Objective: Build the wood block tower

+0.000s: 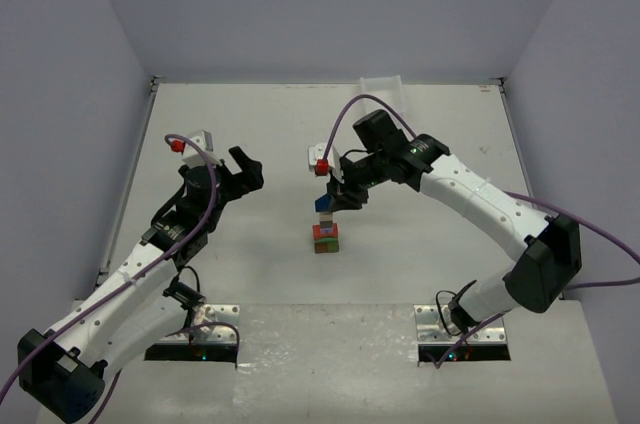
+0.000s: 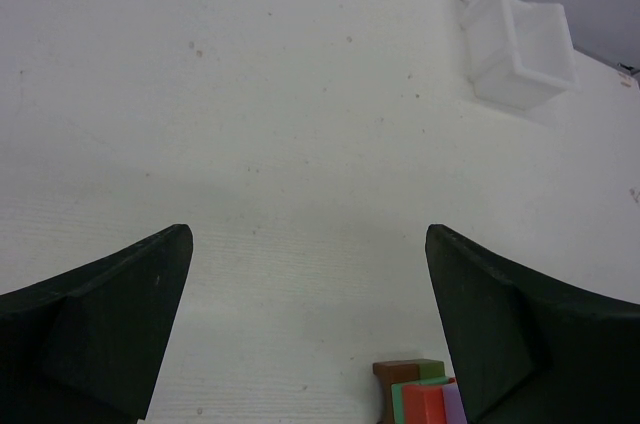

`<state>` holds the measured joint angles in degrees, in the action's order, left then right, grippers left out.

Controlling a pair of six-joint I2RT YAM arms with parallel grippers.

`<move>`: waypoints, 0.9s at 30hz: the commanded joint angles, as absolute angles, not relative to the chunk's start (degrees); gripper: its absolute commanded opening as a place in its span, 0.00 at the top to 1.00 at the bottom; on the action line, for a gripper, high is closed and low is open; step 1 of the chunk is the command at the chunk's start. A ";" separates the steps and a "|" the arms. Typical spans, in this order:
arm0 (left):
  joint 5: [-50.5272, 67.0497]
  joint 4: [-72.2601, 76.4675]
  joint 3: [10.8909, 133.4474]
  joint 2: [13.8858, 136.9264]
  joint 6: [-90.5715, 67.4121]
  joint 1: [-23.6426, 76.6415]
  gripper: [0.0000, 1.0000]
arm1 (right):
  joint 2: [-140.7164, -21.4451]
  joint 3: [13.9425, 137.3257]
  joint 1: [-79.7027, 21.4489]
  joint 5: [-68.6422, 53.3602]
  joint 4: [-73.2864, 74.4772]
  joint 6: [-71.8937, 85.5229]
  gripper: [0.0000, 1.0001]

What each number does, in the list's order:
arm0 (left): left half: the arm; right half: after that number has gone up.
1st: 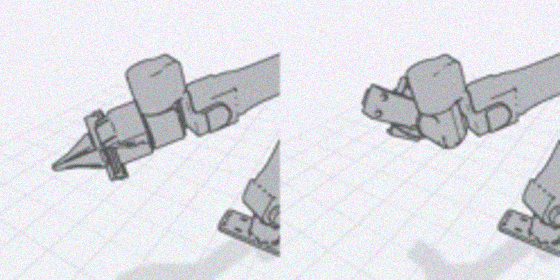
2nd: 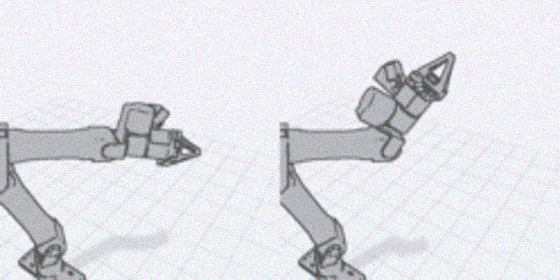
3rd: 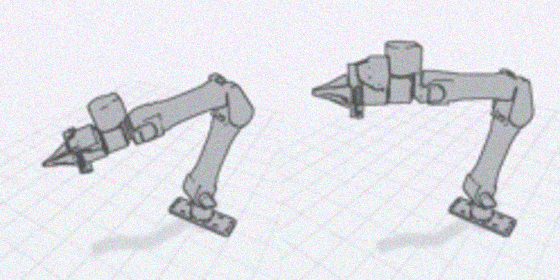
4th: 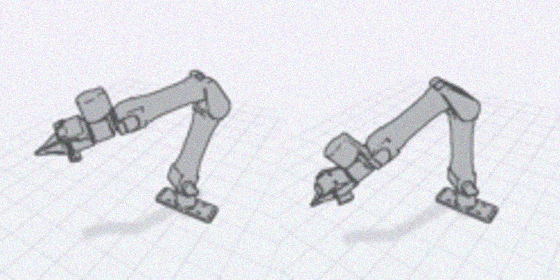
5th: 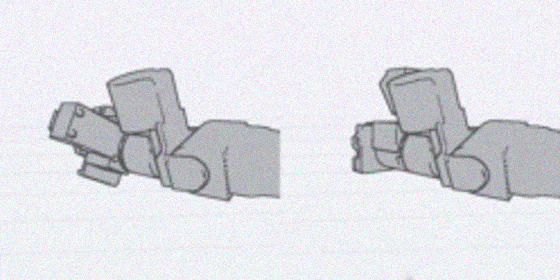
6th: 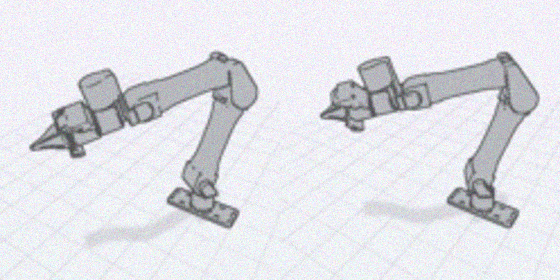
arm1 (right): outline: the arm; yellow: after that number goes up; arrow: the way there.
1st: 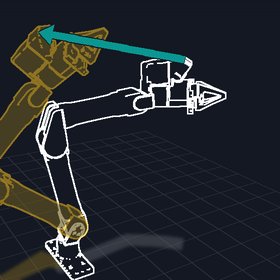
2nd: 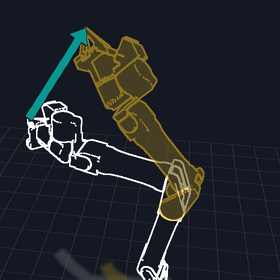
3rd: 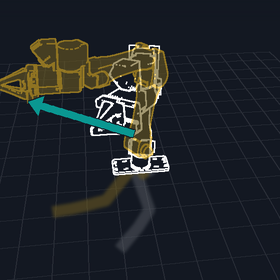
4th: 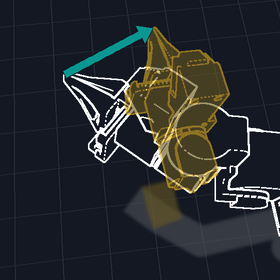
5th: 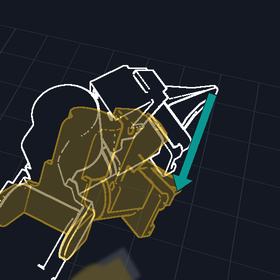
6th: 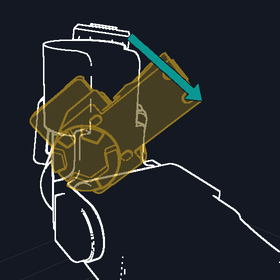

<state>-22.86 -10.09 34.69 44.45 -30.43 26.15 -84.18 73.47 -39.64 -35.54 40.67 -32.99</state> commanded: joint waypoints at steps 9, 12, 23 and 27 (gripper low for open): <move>-22.50 -8.09 34.10 44.21 -29.62 25.75 0.00 | -87.62 74.26 -40.25 -35.86 39.63 -36.82 0.68; -22.52 -8.02 34.04 44.30 -29.68 25.75 0.00 | -87.56 74.14 -40.32 -35.84 39.49 -37.02 0.67; -22.50 -8.00 33.94 44.10 -29.62 25.75 0.00 | -87.28 73.58 -40.34 -36.16 39.37 -37.34 0.64; -22.59 -7.82 33.84 44.18 -29.71 25.84 0.00 | -87.36 73.62 -40.29 -36.43 39.60 -37.43 0.63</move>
<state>-22.87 -10.07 34.15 44.51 -30.24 26.15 -88.16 73.45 -39.97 -35.03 40.58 -36.48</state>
